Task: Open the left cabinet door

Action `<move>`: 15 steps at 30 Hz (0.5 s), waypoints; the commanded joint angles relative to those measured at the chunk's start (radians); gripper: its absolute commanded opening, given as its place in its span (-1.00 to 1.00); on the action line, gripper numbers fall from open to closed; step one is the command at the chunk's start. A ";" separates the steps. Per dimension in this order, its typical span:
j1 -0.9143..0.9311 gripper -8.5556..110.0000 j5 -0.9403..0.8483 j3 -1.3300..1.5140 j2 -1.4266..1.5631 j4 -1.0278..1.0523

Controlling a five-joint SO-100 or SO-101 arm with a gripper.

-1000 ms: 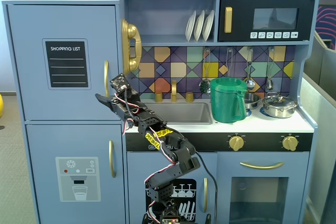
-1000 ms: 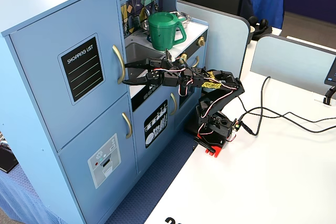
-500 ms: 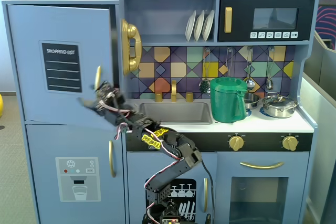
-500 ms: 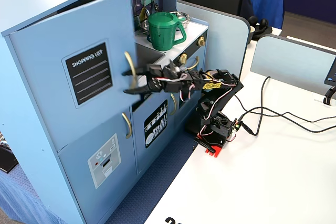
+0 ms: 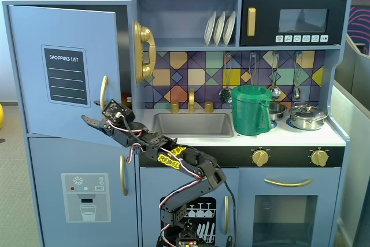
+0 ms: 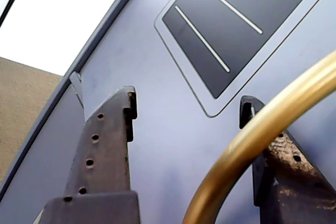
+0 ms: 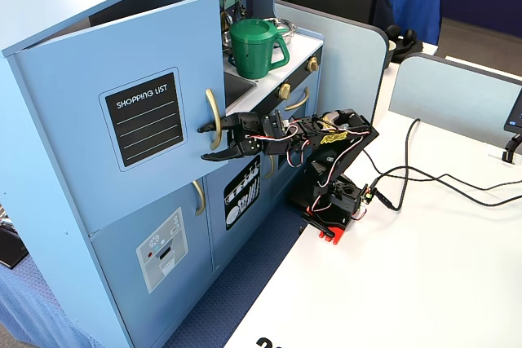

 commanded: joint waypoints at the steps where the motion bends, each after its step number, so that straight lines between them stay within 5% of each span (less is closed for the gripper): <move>1: 0.057 -0.57 0.023 0.037 0.143 0.021; 15: 0.264 -0.58 0.117 0.284 0.632 0.175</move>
